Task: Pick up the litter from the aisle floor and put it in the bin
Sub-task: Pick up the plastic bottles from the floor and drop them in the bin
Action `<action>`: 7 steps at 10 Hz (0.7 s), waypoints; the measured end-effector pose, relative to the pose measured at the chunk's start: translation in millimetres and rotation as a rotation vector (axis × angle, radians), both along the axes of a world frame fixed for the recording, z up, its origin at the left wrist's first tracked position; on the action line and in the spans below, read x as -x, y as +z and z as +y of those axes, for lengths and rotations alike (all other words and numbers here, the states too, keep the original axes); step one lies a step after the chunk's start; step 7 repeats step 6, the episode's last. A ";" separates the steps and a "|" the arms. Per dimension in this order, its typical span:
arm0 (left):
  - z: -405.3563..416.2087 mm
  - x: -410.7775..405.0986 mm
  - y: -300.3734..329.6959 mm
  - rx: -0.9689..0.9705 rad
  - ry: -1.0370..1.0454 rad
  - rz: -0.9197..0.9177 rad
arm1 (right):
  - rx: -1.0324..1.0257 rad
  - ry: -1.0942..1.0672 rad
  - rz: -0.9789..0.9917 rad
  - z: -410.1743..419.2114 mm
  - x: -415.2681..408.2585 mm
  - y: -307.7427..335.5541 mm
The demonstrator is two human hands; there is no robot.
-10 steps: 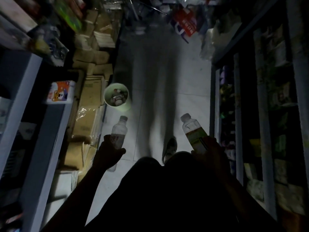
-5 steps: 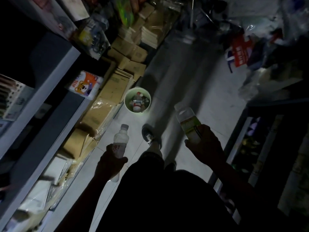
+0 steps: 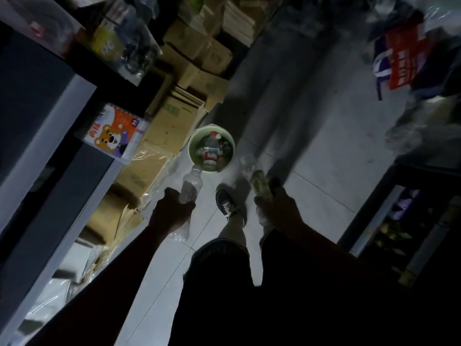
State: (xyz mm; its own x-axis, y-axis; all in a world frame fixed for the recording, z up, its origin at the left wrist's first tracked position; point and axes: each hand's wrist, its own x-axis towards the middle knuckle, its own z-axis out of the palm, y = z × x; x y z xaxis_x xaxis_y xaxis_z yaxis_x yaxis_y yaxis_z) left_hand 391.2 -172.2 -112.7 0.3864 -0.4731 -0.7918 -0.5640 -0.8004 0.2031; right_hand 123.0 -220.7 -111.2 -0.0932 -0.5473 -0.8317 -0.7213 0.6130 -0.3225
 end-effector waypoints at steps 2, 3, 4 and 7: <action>-63.9 -7.4 -139.7 -0.028 -0.131 -0.043 | -0.109 0.215 -0.025 -55.5 -45.3 -160.1; -100.6 -19.9 -233.5 -0.018 -0.138 -0.108 | -0.242 0.022 -0.013 -93.0 -85.8 -241.6; -120.2 -29.8 -287.2 -0.032 -0.140 -0.128 | -0.241 -0.051 -0.005 -111.3 -104.0 -294.4; -151.5 -37.9 -360.1 0.029 -0.132 -0.220 | -0.189 0.116 -0.104 -143.1 -129.1 -357.9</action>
